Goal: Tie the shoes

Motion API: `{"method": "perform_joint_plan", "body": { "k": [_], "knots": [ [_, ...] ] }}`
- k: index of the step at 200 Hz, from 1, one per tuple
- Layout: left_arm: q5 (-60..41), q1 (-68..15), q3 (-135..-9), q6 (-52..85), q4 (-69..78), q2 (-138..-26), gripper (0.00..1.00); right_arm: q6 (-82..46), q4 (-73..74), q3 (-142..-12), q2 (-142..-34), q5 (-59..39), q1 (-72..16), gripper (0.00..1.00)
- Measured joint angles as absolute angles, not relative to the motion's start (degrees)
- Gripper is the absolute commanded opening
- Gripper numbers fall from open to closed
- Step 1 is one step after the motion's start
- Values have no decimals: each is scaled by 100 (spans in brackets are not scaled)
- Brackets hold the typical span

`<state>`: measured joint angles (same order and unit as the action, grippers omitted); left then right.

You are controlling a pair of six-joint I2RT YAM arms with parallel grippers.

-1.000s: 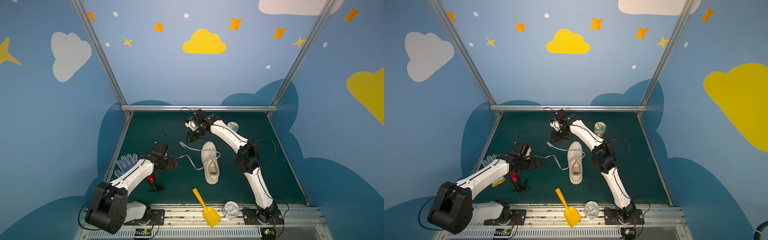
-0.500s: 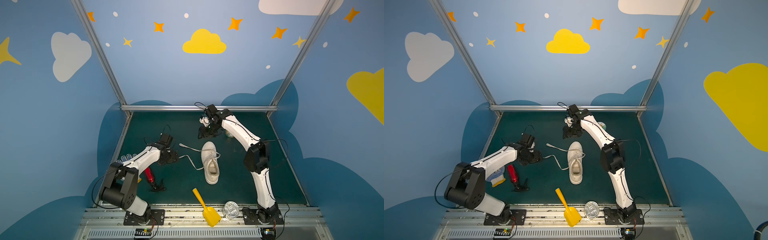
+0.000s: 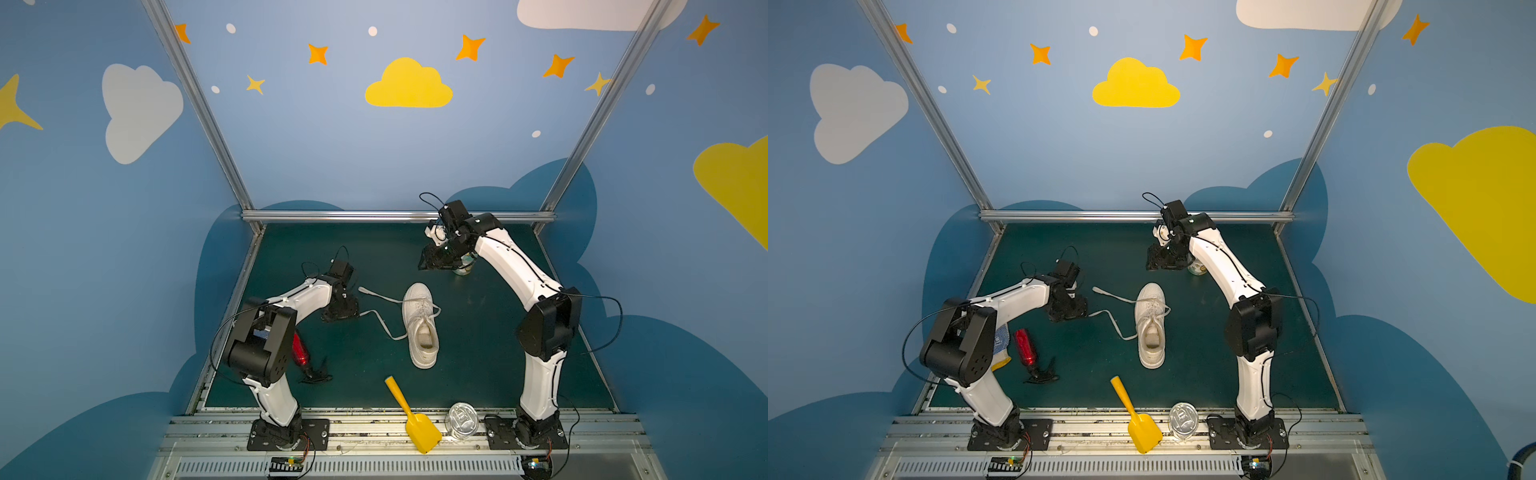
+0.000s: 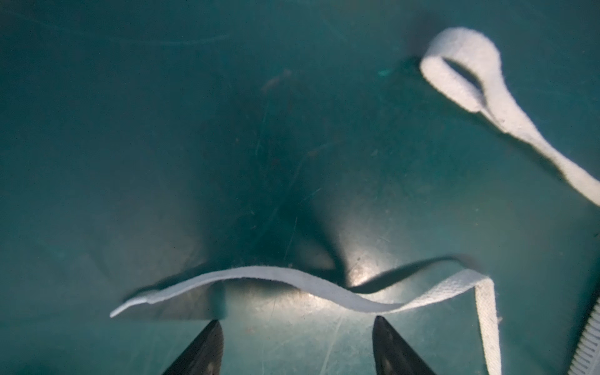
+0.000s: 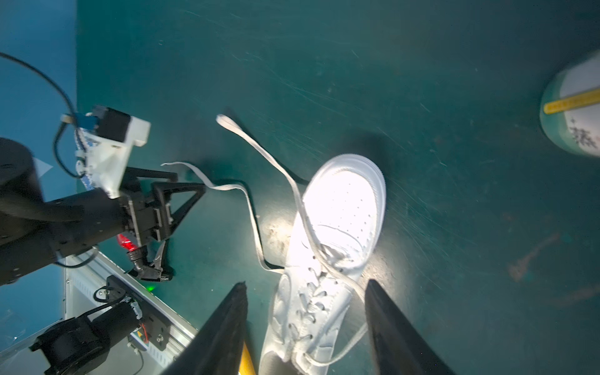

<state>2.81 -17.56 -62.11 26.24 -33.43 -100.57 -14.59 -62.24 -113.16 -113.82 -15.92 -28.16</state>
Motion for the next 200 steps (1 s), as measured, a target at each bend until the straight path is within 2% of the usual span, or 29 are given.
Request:
{"method": "perform_joint_plan", "body": {
  "k": [61,146,157,200],
  "knots": [
    [469,-1780,-6785,2633,-3474,-10659,62,-1455,-6180,-10989,-11316,-1638,-2749,58],
    [875,-1981,-6860,2609,-3669,-10737,6,-1441,-6184,-10777,-11006,-1684,-2523,57],
    [926,-2001,-6877,2571,-3719,-10737,3,-1433,-6187,-10687,-10895,-1691,-2486,57],
    [1168,-2073,-7371,2294,-4115,-10694,3,-1428,-6134,-9880,-10123,-1704,-2226,57]
  ]
}}
